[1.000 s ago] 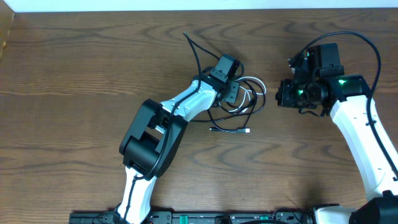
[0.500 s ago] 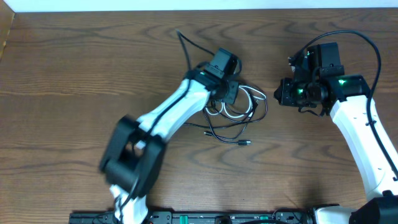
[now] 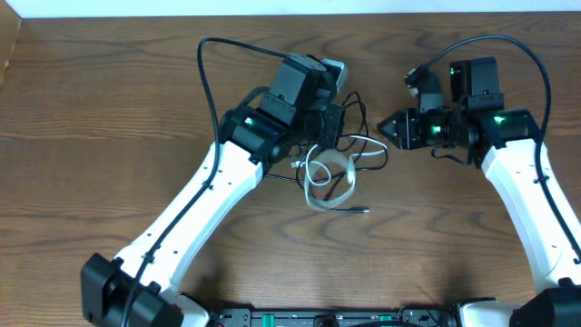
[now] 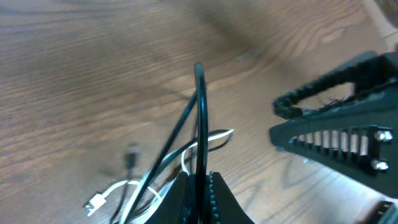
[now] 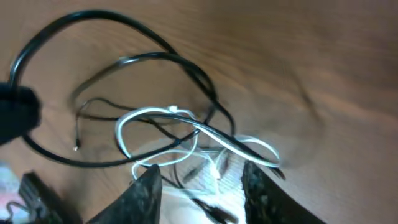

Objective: Untangle cables

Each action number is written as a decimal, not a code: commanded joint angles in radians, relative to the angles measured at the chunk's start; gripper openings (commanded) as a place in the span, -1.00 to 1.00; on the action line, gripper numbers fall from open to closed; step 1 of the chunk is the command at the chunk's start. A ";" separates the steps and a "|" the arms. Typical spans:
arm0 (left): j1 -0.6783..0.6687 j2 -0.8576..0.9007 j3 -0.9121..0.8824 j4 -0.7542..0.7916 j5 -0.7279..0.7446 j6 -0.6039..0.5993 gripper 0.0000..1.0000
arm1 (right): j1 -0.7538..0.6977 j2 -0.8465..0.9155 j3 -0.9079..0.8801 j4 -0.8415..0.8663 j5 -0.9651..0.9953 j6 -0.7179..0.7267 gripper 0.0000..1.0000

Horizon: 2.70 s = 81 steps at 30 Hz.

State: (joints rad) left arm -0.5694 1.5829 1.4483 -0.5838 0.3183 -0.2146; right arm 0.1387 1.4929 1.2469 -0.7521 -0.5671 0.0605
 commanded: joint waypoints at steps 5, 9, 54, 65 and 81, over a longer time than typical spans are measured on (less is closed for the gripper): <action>0.088 -0.084 0.042 0.013 0.182 -0.085 -0.85 | 0.006 -0.017 0.008 0.012 -0.086 -0.055 -0.07; 0.129 -0.116 0.082 0.028 0.284 -0.106 -0.86 | 0.007 -0.011 0.008 0.011 -0.079 -0.055 -0.06; 0.257 -0.375 0.148 0.538 0.348 -0.415 -0.85 | 0.093 0.228 0.008 0.129 0.294 0.365 0.13; 0.331 -0.345 0.147 0.575 0.257 -0.441 -0.85 | -0.006 0.095 0.087 0.042 -0.077 -0.080 0.54; 0.331 -0.240 0.147 0.692 0.235 -0.871 -0.85 | 0.148 -0.021 0.098 0.353 -0.576 -0.196 0.62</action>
State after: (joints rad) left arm -0.2436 1.3342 1.5669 0.0948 0.5648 -0.9531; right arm 0.2432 1.4647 1.3453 -0.4282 -1.0813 -0.1131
